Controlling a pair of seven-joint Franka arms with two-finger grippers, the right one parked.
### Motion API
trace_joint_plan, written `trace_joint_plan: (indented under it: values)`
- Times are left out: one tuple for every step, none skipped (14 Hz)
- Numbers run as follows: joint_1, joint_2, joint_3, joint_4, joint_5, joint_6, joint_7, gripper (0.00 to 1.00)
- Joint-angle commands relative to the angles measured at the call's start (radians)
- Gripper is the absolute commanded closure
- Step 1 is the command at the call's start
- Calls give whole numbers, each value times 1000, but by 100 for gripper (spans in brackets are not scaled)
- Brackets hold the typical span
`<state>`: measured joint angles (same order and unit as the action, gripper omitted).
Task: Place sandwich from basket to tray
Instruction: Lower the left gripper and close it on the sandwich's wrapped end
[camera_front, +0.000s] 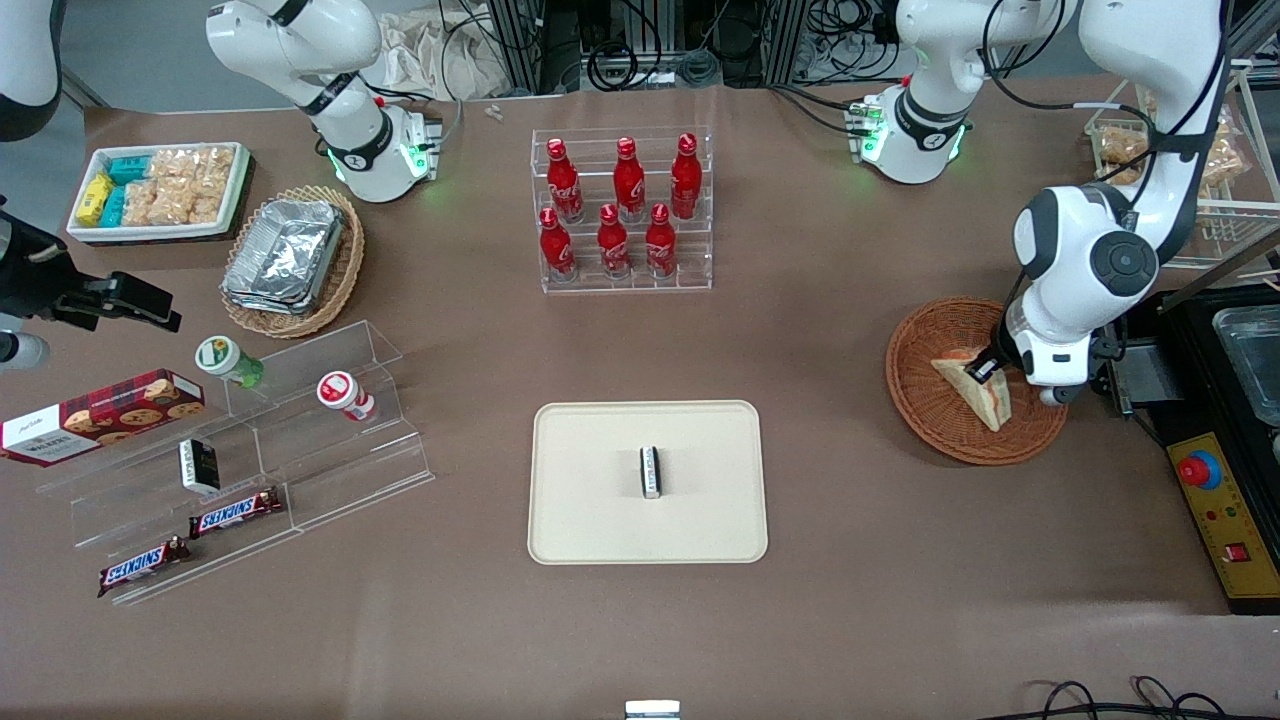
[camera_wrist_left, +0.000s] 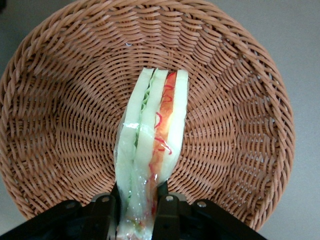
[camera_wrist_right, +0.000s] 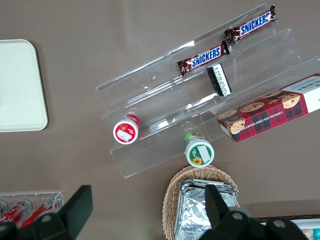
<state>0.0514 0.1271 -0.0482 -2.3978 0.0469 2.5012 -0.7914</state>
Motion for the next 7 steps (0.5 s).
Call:
trace_joint_plan:
  values:
    - [10,-56,-5,-11,14,21,-19,100]
    - [10,-73,-5,5,17,-14,-12,100]
    - [10,-92,-5,29,42,-62,3,100]
    - [10,-107,-5,61,74,-124,14,100]
    - [10,-118,-7,116,94,-212,23,100]
    - [8,-116,-9,193,94,-323,49,100]
    - [5,-110,-12,286,94,-446,87,100]
